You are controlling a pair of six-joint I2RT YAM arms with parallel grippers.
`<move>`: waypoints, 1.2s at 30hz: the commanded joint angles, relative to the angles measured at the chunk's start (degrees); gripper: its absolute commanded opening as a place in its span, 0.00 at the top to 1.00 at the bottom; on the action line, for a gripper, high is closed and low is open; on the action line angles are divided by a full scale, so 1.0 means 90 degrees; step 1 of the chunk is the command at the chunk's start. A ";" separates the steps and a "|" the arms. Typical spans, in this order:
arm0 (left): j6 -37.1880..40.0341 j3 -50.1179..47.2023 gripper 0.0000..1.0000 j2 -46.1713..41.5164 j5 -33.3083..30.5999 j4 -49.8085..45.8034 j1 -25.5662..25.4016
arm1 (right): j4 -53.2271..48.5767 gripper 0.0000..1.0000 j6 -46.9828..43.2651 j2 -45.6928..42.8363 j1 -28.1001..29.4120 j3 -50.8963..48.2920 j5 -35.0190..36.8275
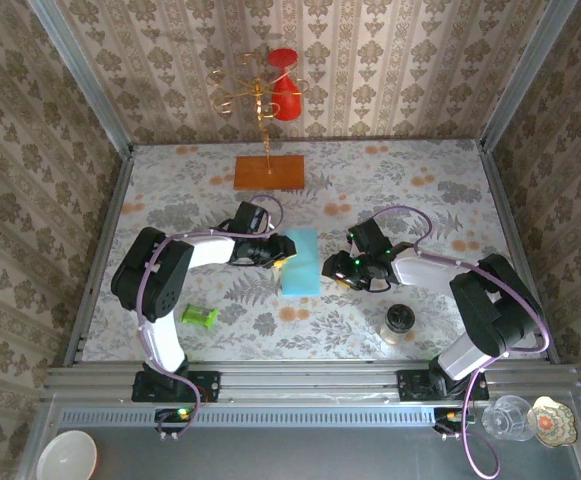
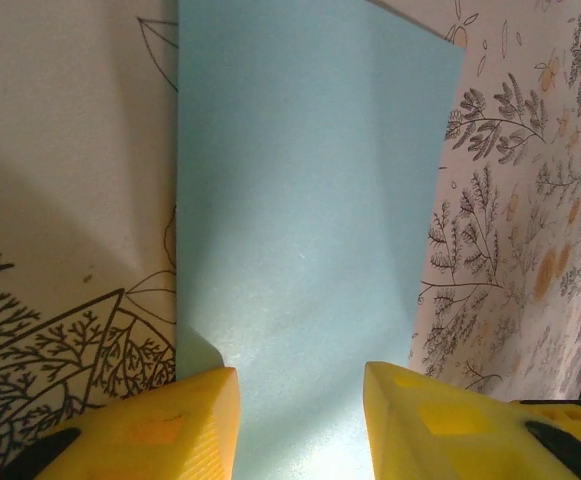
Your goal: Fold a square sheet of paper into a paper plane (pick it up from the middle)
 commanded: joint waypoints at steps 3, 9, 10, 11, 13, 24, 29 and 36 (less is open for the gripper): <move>-0.0295 -0.0135 0.61 0.0230 -0.0456 -0.0264 -0.0157 | 0.0262 0.52 0.0302 0.0122 0.0124 -0.0190 -0.0498; -0.0367 -0.0131 0.61 0.0283 -0.0718 -0.0435 -0.0226 | 0.0345 0.55 0.0443 0.0173 0.0245 -0.0263 -0.0653; -0.0348 -0.0113 0.62 0.0297 -0.0761 -0.0494 -0.0227 | 0.0351 0.56 0.0442 0.0202 0.0244 -0.0254 -0.0661; -0.0334 -0.0101 0.62 0.0303 -0.0781 -0.0540 -0.0236 | 0.0370 0.56 0.0434 0.0230 0.0254 -0.0254 -0.0662; -0.0331 -0.0101 0.62 0.0315 -0.0796 -0.0556 -0.0237 | 0.0436 0.57 0.0450 0.0307 0.0262 -0.0236 -0.0700; -0.0381 -0.0097 0.63 0.0376 -0.0728 -0.0519 -0.0237 | 0.0698 0.67 0.0461 0.0669 0.0323 -0.0117 -0.0927; -0.0401 -0.0113 0.63 0.0405 -0.0710 -0.0484 -0.0237 | 0.0962 0.70 0.0533 0.0725 0.0323 -0.0156 -0.1059; -0.0412 -0.0111 0.63 0.0427 -0.0670 -0.0435 -0.0234 | 0.1211 0.76 0.0653 0.0721 0.0323 -0.0205 -0.1093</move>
